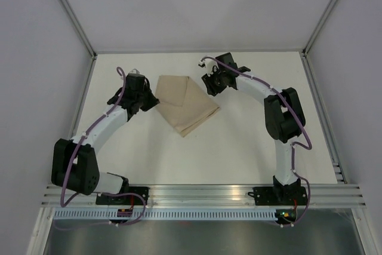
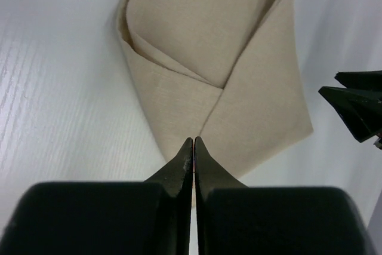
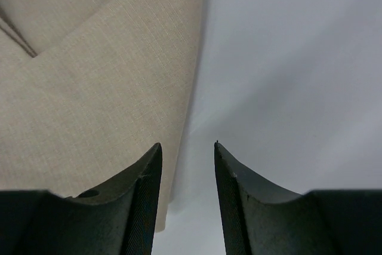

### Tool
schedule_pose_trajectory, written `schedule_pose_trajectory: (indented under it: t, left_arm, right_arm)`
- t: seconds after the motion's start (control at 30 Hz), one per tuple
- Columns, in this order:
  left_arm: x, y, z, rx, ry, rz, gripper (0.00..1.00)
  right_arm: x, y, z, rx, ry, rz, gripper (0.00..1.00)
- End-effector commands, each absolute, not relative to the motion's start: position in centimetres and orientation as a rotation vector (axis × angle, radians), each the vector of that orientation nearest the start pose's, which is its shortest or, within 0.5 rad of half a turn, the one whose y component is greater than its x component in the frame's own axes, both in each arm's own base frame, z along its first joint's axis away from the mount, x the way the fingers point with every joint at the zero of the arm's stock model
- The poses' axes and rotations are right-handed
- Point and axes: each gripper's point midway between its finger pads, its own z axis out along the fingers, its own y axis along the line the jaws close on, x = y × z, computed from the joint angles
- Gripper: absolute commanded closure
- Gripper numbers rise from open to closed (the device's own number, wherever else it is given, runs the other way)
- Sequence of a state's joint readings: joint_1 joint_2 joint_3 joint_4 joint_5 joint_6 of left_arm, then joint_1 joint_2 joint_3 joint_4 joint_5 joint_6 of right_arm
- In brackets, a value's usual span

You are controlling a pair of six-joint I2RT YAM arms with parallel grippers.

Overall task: Fold the napkin, place the utensils inside, and roll it up
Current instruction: Fold the napkin

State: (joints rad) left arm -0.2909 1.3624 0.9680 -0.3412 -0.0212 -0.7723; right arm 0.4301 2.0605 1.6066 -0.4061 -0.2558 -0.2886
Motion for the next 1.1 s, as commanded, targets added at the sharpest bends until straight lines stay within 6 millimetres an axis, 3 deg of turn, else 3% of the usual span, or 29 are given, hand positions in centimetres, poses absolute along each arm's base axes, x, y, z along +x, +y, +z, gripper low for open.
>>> schedule_pose_trajectory:
  t: [0.0, 0.03, 0.17, 0.4, 0.73, 1.07]
  left_arm:
    - [37.8, -12.9, 12.5, -0.66, 2.29, -0.492, 0.98]
    - [37.9, -12.6, 10.8, -0.683, 2.327, -0.461, 0.98]
    - [38.2, -11.5, 7.4, -0.738, 2.383, -0.38, 0.98]
    - [38.9, -10.8, 3.9, -0.782, 2.433, -0.314, 0.98]
    - [39.9, -10.9, 1.3, -0.795, 2.485, -0.275, 0.98]
    - [41.3, -11.9, 1.0, -0.669, 2.537, -0.292, 0.98]
  right_arm:
    - [47.9, 24.4, 7.0, -0.885, 2.288, 0.293, 0.54]
    - [48.4, 24.4, 7.0, -0.871, 2.289, 0.284, 0.54]
    - [49.1, 23.8, 5.6, -0.851, 2.318, 0.228, 0.55]
    - [48.5, 23.0, 4.4, -0.86, 2.343, 0.206, 0.57]
    - [45.5, 22.3, 1.8, -0.905, 2.417, 0.245, 0.59]
    - [41.8, 22.0, 2.2, -0.97, 2.431, 0.326, 0.62]
